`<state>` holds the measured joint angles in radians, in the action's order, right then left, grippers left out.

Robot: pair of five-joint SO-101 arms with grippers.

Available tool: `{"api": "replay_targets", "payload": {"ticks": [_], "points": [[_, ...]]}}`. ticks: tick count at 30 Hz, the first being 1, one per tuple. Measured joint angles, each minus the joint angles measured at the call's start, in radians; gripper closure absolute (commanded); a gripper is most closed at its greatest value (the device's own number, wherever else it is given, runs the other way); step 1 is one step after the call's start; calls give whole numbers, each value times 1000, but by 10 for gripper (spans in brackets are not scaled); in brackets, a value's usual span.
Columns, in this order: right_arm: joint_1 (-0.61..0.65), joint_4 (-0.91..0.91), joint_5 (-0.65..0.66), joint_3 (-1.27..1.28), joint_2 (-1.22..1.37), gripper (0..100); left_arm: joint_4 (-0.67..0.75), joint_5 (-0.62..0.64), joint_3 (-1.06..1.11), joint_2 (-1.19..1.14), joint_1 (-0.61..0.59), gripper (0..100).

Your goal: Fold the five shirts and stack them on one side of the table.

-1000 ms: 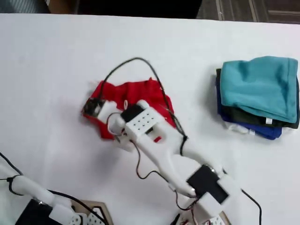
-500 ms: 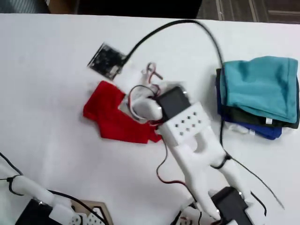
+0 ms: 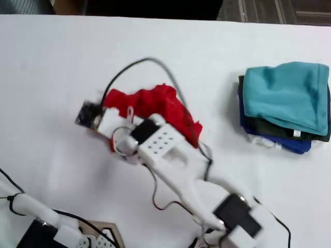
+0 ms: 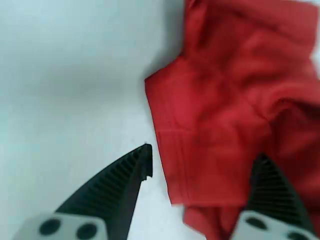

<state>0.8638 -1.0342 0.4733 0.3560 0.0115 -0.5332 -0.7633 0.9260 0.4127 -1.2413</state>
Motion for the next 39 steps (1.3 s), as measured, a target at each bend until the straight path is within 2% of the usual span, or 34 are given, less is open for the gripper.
{"api": "replay_targets", "payload": {"ticks": [5,13,15,19,20,22,31,39], "points": [[29,78,0,0,183,681,0,0,0,0,0,755],[66,46,2,-170,387,685,0,0,0,0,-23,755],[66,-3,2,-238,428,732,0,0,0,0,-35,755],[58,-72,-2,-374,512,964,0,0,0,0,-49,755],[52,-84,-2,-411,531,991,0,0,0,0,-51,755],[37,-112,-3,-482,563,964,0,0,0,0,-52,755],[-18,-262,0,-678,605,978,0,0,14,0,-54,755],[-110,-443,0,-951,399,978,0,0,115,2,3,755]]}}
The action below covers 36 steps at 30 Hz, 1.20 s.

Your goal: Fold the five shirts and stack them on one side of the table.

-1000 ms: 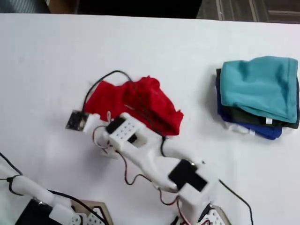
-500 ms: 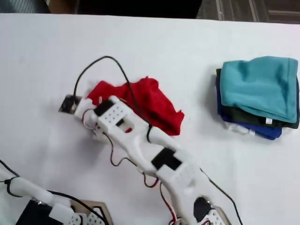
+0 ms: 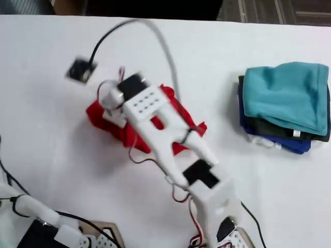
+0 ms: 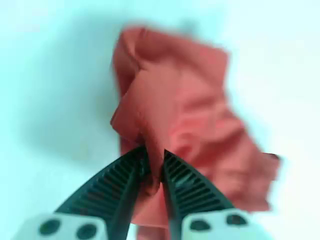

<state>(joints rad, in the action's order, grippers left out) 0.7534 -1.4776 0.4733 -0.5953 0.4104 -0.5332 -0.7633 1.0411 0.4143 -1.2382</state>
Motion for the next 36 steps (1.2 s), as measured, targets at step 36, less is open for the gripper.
{"api": "replay_targets", "payload": {"ticks": [36], "points": [[-249,330,129,-463,-129,978,-63,-2,118,25,376,755]]}}
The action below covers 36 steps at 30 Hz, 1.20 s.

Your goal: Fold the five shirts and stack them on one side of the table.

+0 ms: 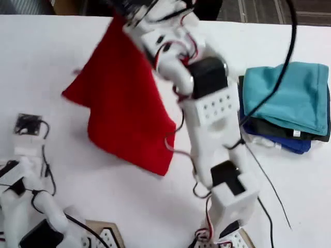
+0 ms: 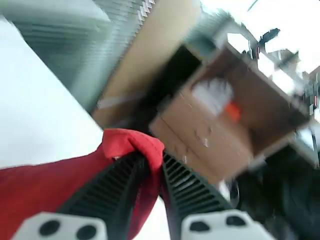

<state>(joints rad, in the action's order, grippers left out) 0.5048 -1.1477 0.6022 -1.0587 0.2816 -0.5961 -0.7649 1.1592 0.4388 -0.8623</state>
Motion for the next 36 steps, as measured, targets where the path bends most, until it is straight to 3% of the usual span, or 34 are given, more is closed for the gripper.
{"api": "replay_targets", "payload": {"ticks": [5,11,19,23,27,36], "points": [[-98,38,0,35,137,978,-80,14,-41,-2,141,755],[-186,80,0,37,290,978,-284,137,-226,37,293,755],[-269,81,61,37,358,978,-568,255,-331,147,710,753],[-302,71,129,41,374,978,-560,293,-290,155,928,752],[-311,38,137,41,374,978,-477,322,-218,155,1056,733],[-311,32,138,41,374,978,-305,400,-120,155,1091,710]]}}
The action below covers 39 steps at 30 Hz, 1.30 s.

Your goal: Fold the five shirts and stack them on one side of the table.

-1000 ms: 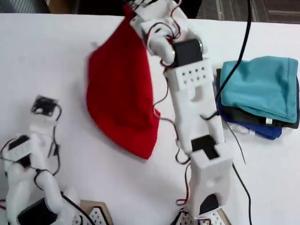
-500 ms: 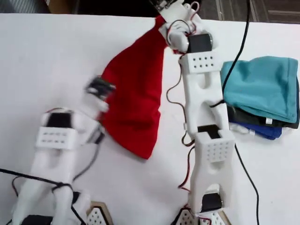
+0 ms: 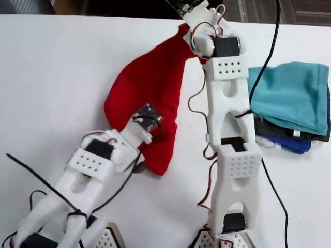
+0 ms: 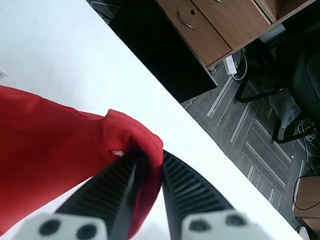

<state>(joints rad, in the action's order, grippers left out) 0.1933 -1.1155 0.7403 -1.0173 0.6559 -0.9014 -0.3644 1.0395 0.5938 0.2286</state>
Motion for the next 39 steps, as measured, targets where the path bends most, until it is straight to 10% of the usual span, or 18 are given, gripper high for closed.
{"api": "replay_targets", "payload": {"ticks": [9,15,20,32,39], "points": [[0,-51,0,0,0,978,28,120,-112,-296,2,723],[0,-120,0,0,0,978,-120,123,-362,-620,12,980],[0,-219,0,0,-8,978,-176,123,-423,-660,17,973],[31,-582,0,46,-206,978,-480,-180,-221,-107,-9,975],[100,-594,-2,404,-491,978,-592,-456,-77,239,-236,911]]}}
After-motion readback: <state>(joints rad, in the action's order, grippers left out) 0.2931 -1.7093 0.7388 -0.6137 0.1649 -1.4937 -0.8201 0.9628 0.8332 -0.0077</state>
